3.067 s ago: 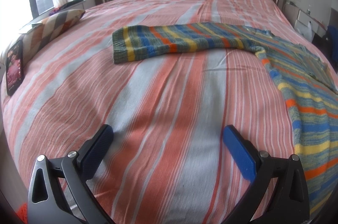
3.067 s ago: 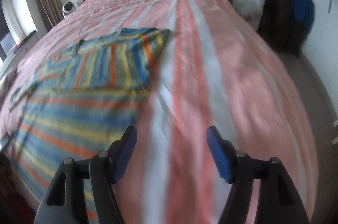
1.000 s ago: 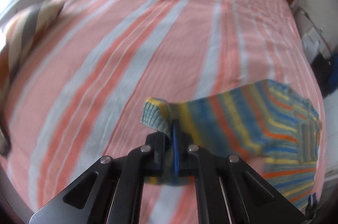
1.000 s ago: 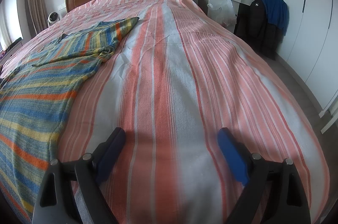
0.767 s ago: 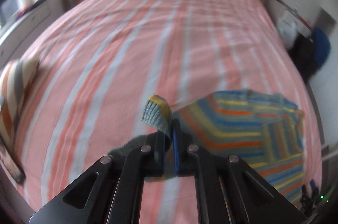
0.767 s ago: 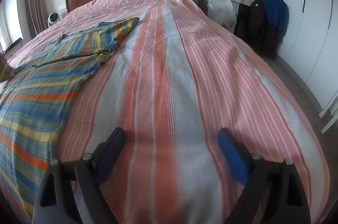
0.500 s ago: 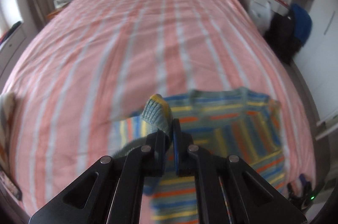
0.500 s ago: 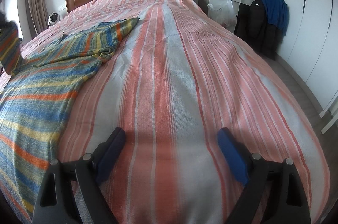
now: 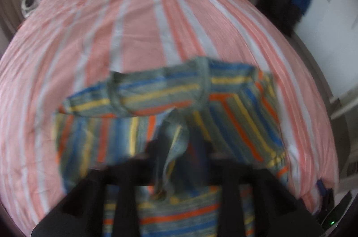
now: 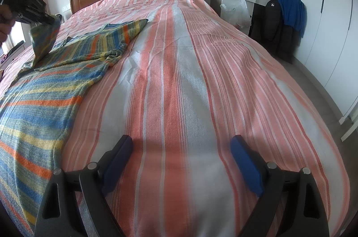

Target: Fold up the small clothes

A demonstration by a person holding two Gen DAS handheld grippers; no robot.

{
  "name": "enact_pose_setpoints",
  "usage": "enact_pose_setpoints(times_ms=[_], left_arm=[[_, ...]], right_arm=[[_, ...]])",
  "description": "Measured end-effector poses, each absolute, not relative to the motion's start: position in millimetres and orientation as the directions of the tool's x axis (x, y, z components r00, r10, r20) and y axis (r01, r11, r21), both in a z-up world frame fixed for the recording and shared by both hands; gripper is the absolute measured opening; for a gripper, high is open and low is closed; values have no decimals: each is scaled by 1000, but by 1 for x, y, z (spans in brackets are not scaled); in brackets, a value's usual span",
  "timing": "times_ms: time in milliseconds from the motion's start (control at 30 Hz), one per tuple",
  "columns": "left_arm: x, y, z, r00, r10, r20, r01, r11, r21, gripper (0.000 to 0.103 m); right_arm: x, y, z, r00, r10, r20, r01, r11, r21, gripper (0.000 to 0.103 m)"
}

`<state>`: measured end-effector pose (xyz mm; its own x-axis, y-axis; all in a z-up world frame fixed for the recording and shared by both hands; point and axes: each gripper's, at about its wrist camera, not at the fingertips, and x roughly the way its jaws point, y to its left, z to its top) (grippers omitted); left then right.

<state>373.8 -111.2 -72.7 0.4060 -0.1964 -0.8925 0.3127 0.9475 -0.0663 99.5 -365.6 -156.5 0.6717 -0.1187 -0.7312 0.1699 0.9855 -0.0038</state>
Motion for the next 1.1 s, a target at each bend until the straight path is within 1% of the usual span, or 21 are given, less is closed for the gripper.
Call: enact_pose_setpoints(times_ms=[33,67,133,233,300,433,500,533,600,733,833,933,967,1000,1033,1100], left_arm=[[367,-118,-77,410,-209,-888,334,940,-67,85],[361,-123,-78,424,-226,-877,356,932,-68,87],[349,-129,-78,424,-263,-867,416,906,-71,87],[342,-113,-67,459,-257,-850,428,903,-42,87],[344,-87,-58,485,-251,-837,401,915,-42,87],[351,3,-46,540,-208,-816,240,967,-88,87],[347,42,-47,555,-201,-807,190,975,-112,87],[339,58,-48,557,-211,-803,198,973,-119,87],[323,72,-55,550,-213,-807,248,965,-86,87],[289,68,-86,494,-180,-851,403,914,41,83],[287,61,-112,504,-73,-861,403,901,160,73],[294,60,-125,542,-60,-838,353,922,162,55],[297,62,-128,555,-59,-830,337,928,159,35],[298,66,-131,573,-43,-818,303,939,163,8],[298,74,-134,585,-36,-810,249,959,137,8],[291,86,-136,604,-60,-795,201,977,79,6]], right_arm=[[100,-366,-156,672,-119,-731,170,985,-4,89],[101,-366,-156,672,-119,-731,170,985,-4,89],[100,-365,-156,672,-119,-731,170,986,-4,89],[100,-365,-156,673,-119,-730,170,985,-5,89],[100,-365,-156,672,-119,-731,170,985,-4,89],[100,-365,-156,673,-119,-730,170,985,-4,89],[100,-365,-156,673,-119,-730,170,985,-4,89],[100,-365,-156,673,-119,-730,170,985,-5,89],[101,-365,-156,673,-120,-730,170,985,-5,89],[100,-364,-156,673,-121,-729,171,985,-6,89],[100,-364,-156,674,-123,-729,171,985,-8,89],[101,-364,-155,675,-128,-727,173,985,-13,89],[102,-364,-155,675,-129,-727,173,985,-14,89],[102,-364,-155,675,-130,-726,173,985,-15,89],[101,-363,-155,675,-131,-726,174,985,-16,89],[102,-363,-155,675,-131,-726,174,985,-16,89]])
